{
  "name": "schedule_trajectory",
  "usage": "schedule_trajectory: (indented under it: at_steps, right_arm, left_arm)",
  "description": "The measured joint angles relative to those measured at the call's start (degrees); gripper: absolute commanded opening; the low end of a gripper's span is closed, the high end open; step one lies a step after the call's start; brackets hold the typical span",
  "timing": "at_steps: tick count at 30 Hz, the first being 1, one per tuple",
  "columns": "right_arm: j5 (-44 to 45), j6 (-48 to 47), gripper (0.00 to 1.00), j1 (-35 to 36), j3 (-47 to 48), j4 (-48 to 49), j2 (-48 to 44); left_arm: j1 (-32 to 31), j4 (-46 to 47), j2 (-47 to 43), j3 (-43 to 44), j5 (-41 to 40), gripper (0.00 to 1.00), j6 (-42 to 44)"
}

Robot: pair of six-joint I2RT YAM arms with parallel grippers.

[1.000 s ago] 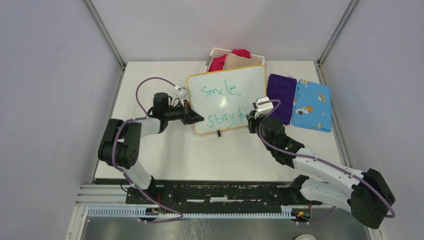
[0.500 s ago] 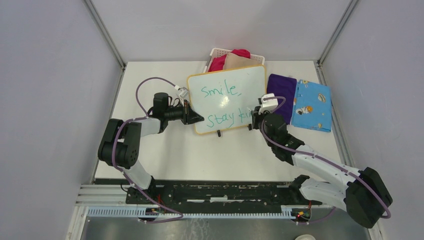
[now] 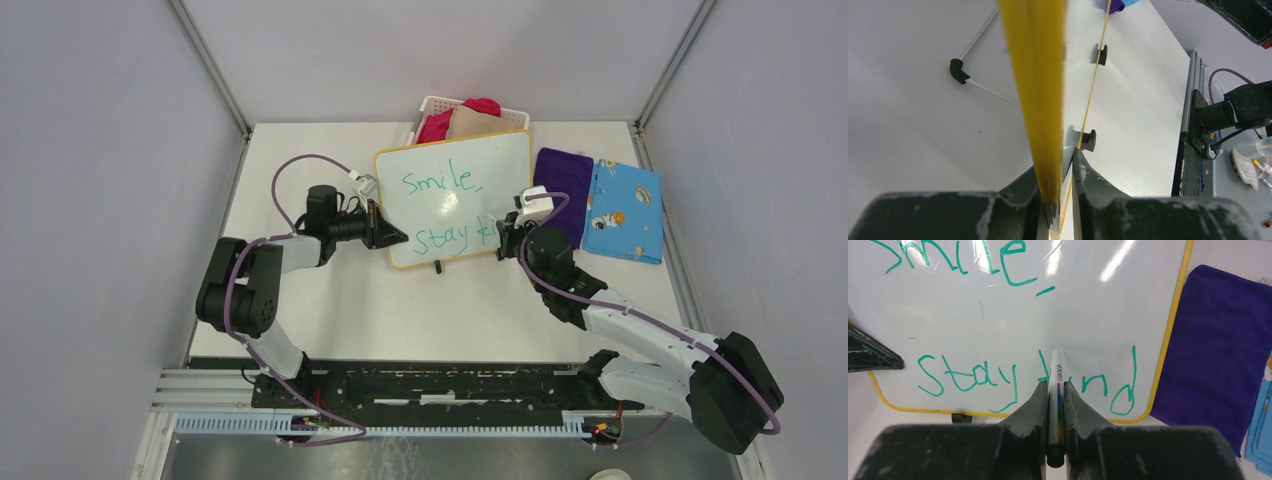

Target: Write a sentence on the whiteboard

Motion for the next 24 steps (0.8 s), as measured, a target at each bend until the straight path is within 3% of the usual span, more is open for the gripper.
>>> schedule_trajectory:
  at_steps: [24]
  right_arm:
    - [0.13,0.59,0.00,-0.96,-0.61,0.81,3.19]
  left_arm:
    - [0.00,-0.31,0.02,0.11,-0.13,0.02,0.00]
